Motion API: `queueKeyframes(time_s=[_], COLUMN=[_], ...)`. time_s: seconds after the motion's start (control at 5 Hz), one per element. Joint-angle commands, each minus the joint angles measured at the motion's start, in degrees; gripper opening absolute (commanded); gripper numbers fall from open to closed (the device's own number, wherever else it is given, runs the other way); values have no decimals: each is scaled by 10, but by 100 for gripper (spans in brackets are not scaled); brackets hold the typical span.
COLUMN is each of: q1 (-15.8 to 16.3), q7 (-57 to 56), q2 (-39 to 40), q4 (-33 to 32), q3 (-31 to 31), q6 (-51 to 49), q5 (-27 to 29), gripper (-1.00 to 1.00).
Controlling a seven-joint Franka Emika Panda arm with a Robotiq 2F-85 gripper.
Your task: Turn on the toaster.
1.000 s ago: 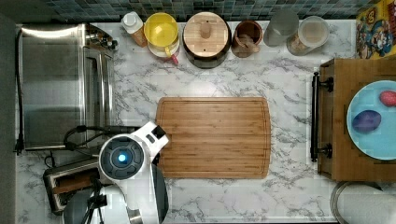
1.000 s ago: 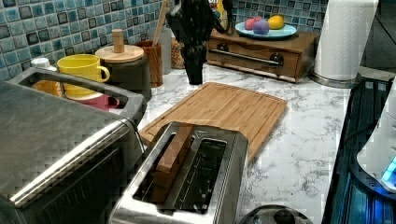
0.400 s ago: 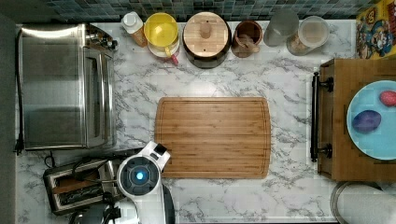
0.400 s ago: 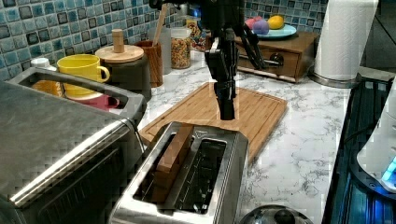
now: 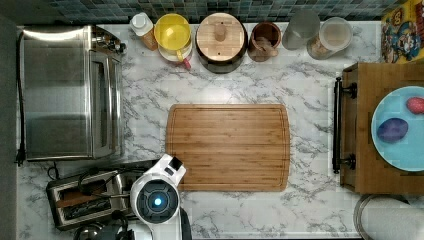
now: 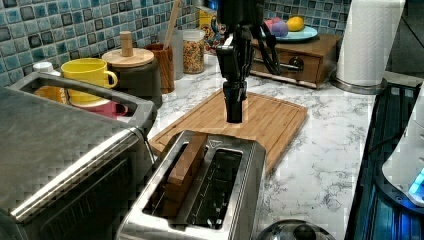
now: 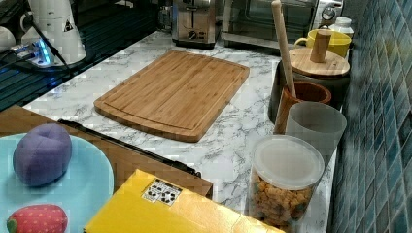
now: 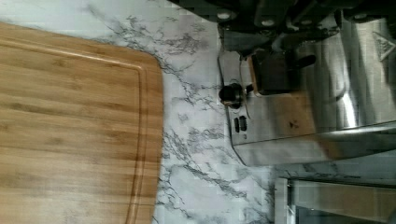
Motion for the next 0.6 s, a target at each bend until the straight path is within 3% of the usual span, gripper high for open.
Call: queueKeyframes(time_s=[0.2,0.6], q1=[33,29], q7=[-71,-64], q2=[25,44], q4=[26,41], q3=[1,13], q6=[24,45], q5=[55,85], gripper=[-100,-100])
